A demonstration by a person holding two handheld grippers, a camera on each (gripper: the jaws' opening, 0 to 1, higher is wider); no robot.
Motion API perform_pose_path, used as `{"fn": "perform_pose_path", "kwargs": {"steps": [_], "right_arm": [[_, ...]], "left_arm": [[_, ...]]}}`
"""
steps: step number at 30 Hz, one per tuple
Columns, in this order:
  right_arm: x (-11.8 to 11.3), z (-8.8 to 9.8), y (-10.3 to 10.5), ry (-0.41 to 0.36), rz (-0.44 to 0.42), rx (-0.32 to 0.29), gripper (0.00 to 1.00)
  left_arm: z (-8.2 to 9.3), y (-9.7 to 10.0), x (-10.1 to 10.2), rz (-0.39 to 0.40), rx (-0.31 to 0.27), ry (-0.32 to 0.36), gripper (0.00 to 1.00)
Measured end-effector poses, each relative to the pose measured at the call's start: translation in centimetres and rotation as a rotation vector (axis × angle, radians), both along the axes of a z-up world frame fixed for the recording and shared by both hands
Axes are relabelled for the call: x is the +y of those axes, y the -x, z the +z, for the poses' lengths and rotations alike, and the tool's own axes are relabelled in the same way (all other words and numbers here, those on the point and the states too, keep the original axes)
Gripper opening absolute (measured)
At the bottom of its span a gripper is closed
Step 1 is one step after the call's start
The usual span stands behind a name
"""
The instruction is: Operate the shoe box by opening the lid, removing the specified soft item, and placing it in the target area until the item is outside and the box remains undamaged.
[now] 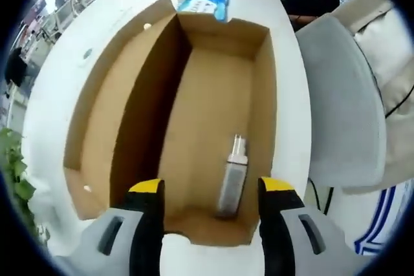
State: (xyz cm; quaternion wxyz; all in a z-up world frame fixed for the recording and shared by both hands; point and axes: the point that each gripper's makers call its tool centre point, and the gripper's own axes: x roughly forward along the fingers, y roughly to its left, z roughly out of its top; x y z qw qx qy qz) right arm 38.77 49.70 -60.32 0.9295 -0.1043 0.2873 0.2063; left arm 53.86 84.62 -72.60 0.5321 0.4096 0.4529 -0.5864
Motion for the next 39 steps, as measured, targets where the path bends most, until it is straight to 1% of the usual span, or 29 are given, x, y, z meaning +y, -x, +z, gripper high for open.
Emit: {"fn": "perform_pose_path", "kwargs": {"steps": [7,11,18,27,29,33,39], "right_arm": [[0.0,-0.6,-0.3,-0.006,0.001,0.023,0.95],[-0.1,-0.9,-0.4,-0.013,-0.002,0.029,0.95],[0.0,-1.9,-0.3,-0.022,-0.009,0.066,0.95],[-0.6,-2.5,-0.6,-0.032,-0.033,0.082,0.94],[-0.7,-2.6,-0.6,-0.032,-0.037,0.084,0.94],[-0.8,-2.7,-0.7,-0.035,-0.044,0.087,0.94],[-0.9,-2.8,-0.7,-0.037,-0.051,0.089,0.94]], "left_arm": [[-1.2,0.0,0.2,-0.048,0.014,-0.049,0.57],[-1.7,0.0,0.1,-0.071,0.030,-0.058,0.57],[-2.8,0.2,0.0,-0.109,0.070,-0.081,0.57],[-4.0,0.6,-0.3,-0.159,0.113,-0.101,0.54],[-4.3,0.7,-0.4,-0.164,0.122,-0.105,0.55],[-5.0,0.8,-0.3,-0.181,0.124,-0.118,0.55],[-5.5,0.9,-0.5,-0.177,0.127,-0.113,0.54]]}}
